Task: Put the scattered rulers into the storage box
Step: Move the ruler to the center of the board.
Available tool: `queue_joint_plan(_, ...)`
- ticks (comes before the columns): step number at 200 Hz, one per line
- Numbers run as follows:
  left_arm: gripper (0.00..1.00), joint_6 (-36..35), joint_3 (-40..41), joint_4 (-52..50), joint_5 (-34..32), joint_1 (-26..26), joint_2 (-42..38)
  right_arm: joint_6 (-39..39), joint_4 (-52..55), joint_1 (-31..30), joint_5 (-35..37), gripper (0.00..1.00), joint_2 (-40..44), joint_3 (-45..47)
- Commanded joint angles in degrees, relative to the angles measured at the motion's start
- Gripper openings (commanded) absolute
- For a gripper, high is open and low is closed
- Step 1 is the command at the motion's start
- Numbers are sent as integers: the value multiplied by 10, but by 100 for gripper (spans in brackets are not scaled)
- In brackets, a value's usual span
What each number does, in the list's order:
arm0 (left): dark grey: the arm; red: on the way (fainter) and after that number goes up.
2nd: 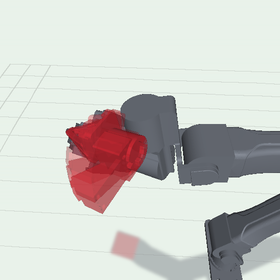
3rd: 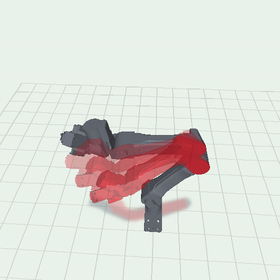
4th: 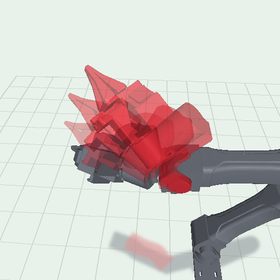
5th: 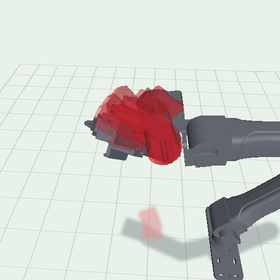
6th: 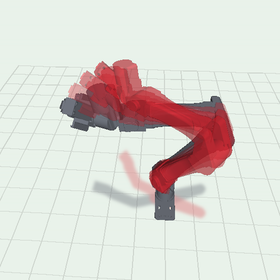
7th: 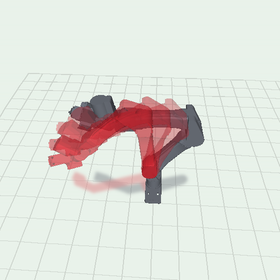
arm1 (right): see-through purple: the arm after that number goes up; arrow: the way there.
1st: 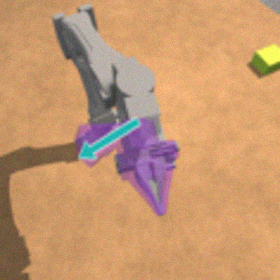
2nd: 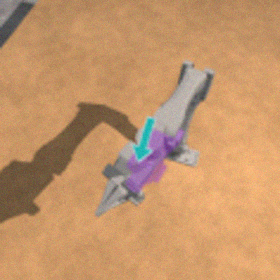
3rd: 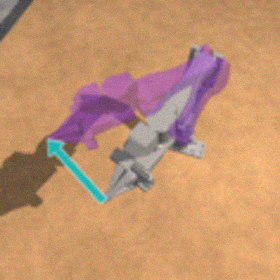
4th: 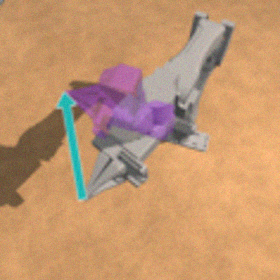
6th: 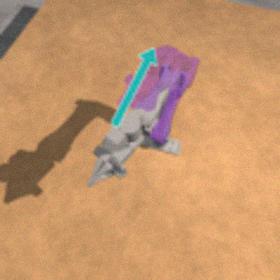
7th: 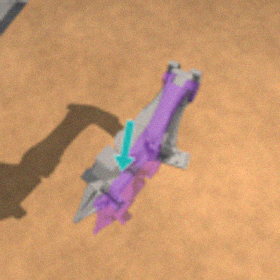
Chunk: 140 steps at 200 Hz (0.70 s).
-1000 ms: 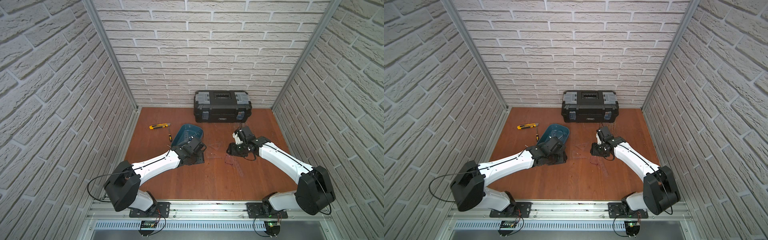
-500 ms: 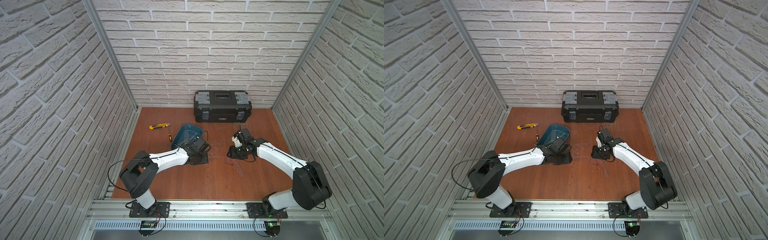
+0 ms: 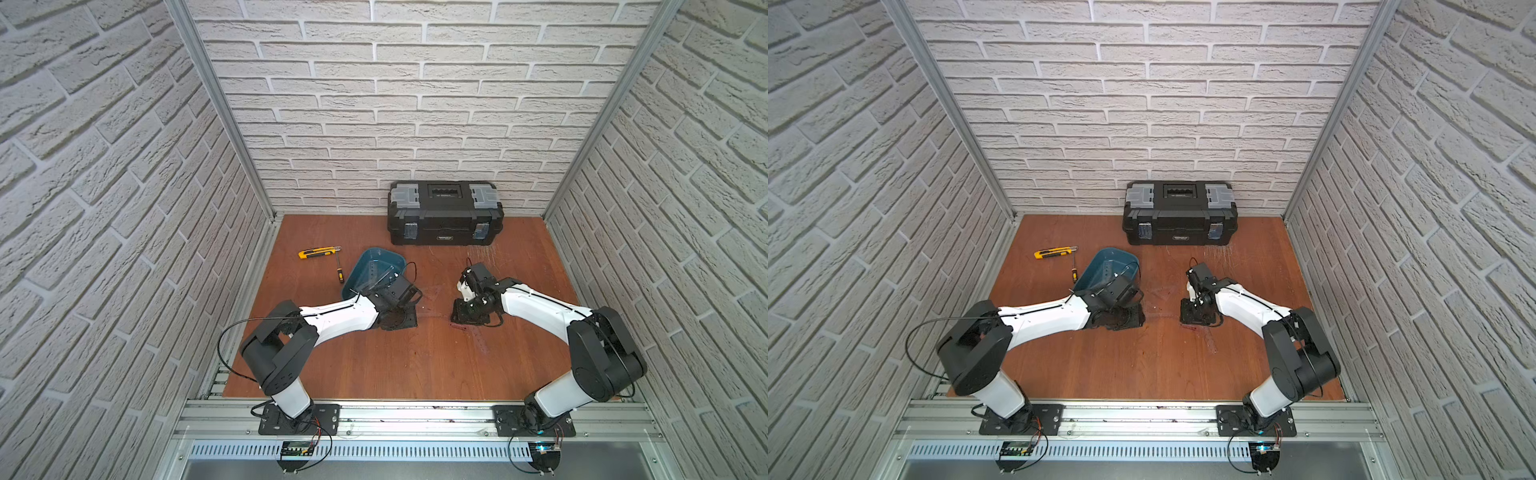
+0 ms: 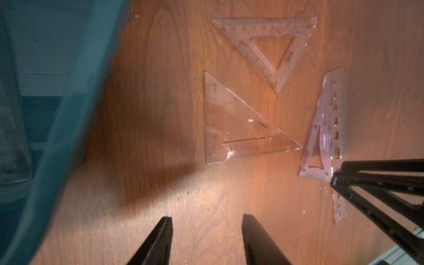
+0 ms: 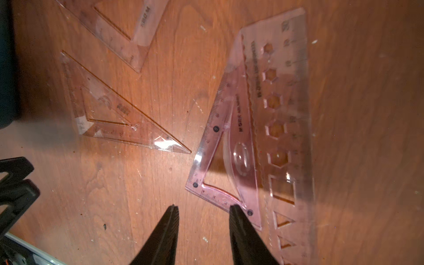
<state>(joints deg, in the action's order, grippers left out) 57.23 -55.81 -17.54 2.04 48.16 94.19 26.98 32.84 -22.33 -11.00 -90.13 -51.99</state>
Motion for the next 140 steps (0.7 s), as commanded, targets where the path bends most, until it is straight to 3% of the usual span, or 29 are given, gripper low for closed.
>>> queue_joint_plan(1,54,4,14,7,-3,2,-31,-4,-24,-15,-4,41,-12,-3)
queue_joint_plan(140,55,21,43,-9,-26,21,-93,6,-59,-36,16,45,-50,-5)
